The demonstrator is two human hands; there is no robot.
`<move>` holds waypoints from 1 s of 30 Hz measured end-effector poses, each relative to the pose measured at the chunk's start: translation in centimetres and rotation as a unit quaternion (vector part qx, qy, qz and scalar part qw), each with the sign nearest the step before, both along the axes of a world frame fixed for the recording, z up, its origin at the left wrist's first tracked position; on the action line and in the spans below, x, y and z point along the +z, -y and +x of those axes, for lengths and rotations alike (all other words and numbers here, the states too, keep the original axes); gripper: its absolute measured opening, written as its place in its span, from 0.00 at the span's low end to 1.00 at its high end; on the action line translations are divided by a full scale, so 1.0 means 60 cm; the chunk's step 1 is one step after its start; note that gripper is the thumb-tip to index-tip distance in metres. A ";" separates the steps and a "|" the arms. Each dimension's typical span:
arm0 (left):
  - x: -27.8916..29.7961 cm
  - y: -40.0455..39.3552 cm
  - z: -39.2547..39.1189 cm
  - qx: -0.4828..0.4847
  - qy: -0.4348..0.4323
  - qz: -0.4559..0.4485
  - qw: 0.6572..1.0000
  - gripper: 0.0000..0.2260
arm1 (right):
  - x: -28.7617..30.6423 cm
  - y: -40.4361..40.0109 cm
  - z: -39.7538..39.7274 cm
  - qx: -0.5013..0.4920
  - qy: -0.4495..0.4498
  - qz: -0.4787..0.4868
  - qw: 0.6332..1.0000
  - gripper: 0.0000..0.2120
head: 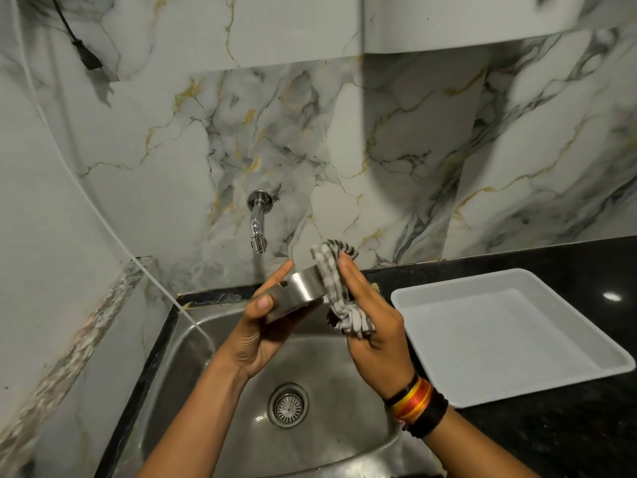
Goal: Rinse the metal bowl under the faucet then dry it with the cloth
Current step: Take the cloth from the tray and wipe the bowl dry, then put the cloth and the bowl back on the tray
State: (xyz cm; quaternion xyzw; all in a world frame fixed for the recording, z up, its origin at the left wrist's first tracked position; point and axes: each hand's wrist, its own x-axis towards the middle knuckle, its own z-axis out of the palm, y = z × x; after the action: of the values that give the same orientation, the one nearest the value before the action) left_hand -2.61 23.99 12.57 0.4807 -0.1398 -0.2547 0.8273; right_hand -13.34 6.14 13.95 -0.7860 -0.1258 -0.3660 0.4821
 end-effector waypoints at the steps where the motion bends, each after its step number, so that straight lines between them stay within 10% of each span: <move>1: 0.003 0.000 -0.003 0.000 -0.008 -0.016 1.000 0.60 | 0.001 0.000 0.002 0.001 -0.020 0.025 0.999 0.42; 13: 0.008 0.019 0.005 -0.058 -0.027 -0.005 0.998 0.65 | 0.014 0.032 0.015 0.050 -0.154 0.296 0.941 0.27; 30: -0.051 0.132 0.000 -0.048 -0.003 0.054 0.997 0.57 | -0.103 0.307 -0.002 -0.114 -0.279 0.285 0.910 0.20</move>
State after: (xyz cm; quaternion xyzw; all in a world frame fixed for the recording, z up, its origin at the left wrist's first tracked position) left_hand -2.59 16.05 9.52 0.5166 -0.1461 -0.3024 0.7876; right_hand -13.44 -12.25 7.77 -0.6942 0.2141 -0.2040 0.6562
